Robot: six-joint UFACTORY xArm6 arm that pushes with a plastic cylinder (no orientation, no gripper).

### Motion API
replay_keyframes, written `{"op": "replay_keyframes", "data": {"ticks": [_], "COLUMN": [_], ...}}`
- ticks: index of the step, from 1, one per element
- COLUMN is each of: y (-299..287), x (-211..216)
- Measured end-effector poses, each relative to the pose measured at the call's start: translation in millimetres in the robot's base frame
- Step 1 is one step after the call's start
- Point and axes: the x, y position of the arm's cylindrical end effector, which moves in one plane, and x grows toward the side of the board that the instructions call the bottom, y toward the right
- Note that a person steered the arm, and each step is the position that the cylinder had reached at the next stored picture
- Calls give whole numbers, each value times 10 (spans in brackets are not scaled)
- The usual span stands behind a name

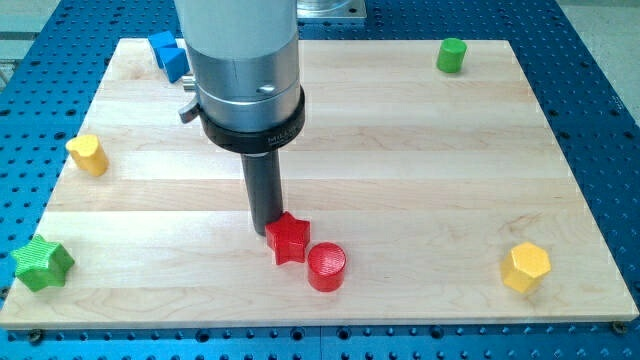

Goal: Move the hexagon vertically above the red star

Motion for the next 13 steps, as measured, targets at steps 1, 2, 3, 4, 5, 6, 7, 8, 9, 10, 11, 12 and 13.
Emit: {"op": "replay_keyframes", "data": {"ticks": [1, 2, 3, 4, 5, 6, 7, 8, 9, 10, 11, 12, 13], "y": [131, 320, 379, 396, 794, 1692, 2560, 2966, 2990, 2453, 2158, 1838, 1399], "x": [0, -31, -73, -469, -758, -752, -587, -84, 654, 827, 62, -786, -916]}}
